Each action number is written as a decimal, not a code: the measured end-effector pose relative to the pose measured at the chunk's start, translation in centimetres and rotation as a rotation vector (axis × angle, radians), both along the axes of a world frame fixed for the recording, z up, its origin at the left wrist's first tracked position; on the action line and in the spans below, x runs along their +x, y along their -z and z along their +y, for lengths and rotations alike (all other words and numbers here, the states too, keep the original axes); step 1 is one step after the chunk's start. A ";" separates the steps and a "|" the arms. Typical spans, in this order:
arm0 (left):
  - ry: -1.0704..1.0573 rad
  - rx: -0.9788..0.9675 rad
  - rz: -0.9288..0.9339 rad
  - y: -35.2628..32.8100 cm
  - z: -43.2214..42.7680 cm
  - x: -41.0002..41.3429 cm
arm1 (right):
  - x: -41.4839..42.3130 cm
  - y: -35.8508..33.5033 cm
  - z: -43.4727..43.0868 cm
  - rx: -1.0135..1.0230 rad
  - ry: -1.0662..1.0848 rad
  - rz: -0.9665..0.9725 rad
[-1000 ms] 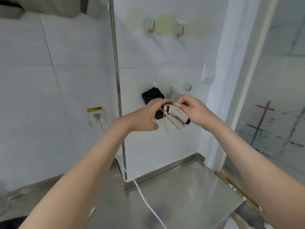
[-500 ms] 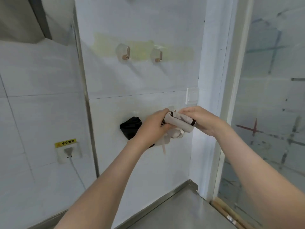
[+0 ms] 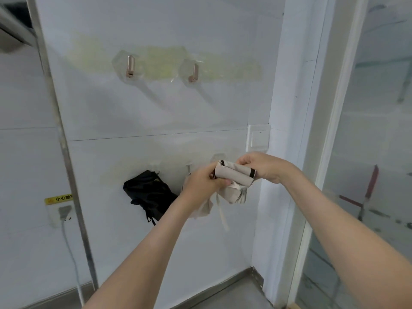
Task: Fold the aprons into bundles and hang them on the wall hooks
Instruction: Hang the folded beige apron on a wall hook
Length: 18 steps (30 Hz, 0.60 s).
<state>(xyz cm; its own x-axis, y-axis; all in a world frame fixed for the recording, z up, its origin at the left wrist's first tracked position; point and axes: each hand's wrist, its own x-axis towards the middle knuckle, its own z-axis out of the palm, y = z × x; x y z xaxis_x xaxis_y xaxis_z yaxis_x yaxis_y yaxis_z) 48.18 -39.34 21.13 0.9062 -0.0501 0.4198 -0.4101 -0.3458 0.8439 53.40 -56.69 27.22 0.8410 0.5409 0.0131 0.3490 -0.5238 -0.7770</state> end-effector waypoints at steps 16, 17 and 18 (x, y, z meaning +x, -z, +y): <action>-0.249 -0.047 0.193 -1.9 -0.1 6.2 | 8.8 1.5 2.0 0.123 -0.046 0.081; -0.276 -0.029 0.197 -1.8 -0.3 6.4 | 9.1 2.2 1.9 0.133 -0.044 0.109; -0.307 -0.005 0.195 -1.7 -0.5 6.6 | 9.2 2.7 1.9 0.152 -0.041 0.136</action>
